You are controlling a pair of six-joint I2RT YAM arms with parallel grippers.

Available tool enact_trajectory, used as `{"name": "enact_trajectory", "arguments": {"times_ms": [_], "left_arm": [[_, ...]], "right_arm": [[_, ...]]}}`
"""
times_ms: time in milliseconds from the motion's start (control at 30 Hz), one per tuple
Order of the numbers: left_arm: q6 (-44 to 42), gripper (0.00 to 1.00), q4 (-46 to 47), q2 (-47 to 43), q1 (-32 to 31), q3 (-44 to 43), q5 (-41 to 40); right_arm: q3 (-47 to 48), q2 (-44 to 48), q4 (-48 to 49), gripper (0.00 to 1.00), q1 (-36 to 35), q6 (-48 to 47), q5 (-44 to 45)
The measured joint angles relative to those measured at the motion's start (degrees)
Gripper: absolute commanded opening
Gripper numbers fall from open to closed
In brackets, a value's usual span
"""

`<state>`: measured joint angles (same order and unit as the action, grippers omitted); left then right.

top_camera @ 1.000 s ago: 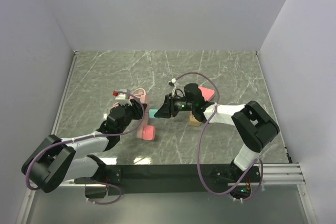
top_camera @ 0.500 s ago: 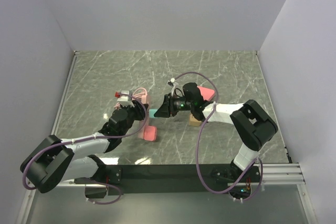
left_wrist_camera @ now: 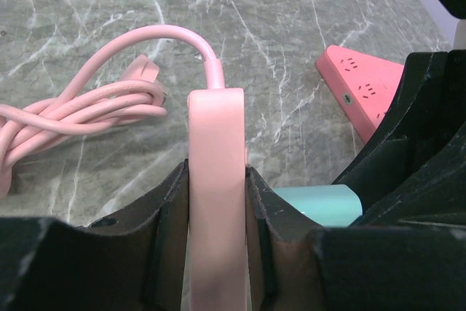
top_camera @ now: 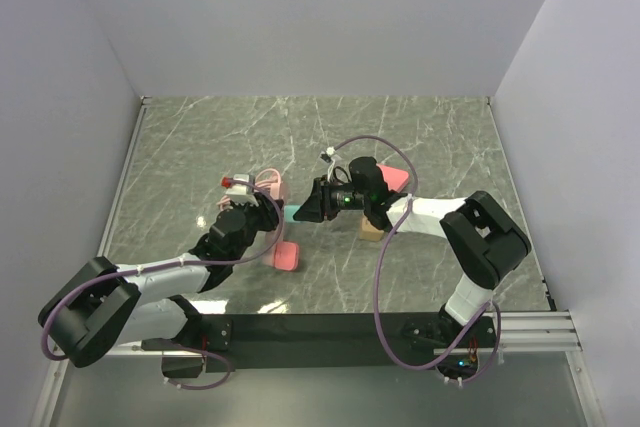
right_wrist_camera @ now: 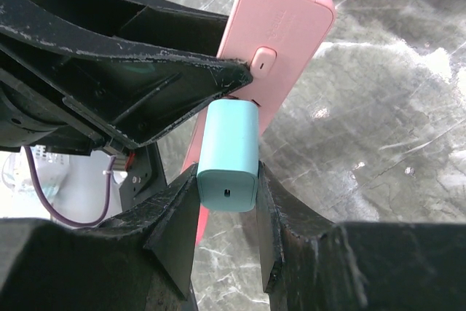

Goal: Insert the plug

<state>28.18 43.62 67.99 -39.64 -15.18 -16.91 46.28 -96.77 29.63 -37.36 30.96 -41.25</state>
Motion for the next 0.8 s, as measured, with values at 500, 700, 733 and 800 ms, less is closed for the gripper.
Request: {"name": "enact_trajectory", "arguments": {"times_ms": [500, 700, 733, 800], "left_arm": [[-0.1, 0.01, 0.7, 0.5, -1.0, 0.0, -2.1], [-0.1, 0.01, 1.0, 0.5, -1.3, 0.0, -3.0], [-0.1, 0.01, 1.0, 0.5, -1.3, 0.0, -3.1], [-0.1, 0.01, 1.2, 0.5, -1.4, 0.0, -3.5]], "right_arm": [[0.0, -0.1, 1.3, 0.00, 0.0, 2.3, -0.1], [0.0, -0.2, 1.7, 0.00, 0.0, 2.7, 0.1], [0.0, -0.2, 1.8, 0.00, 0.0, 2.7, 0.1], [0.0, -0.3, 2.0, 0.00, 0.0, 2.7, 0.2]]}}
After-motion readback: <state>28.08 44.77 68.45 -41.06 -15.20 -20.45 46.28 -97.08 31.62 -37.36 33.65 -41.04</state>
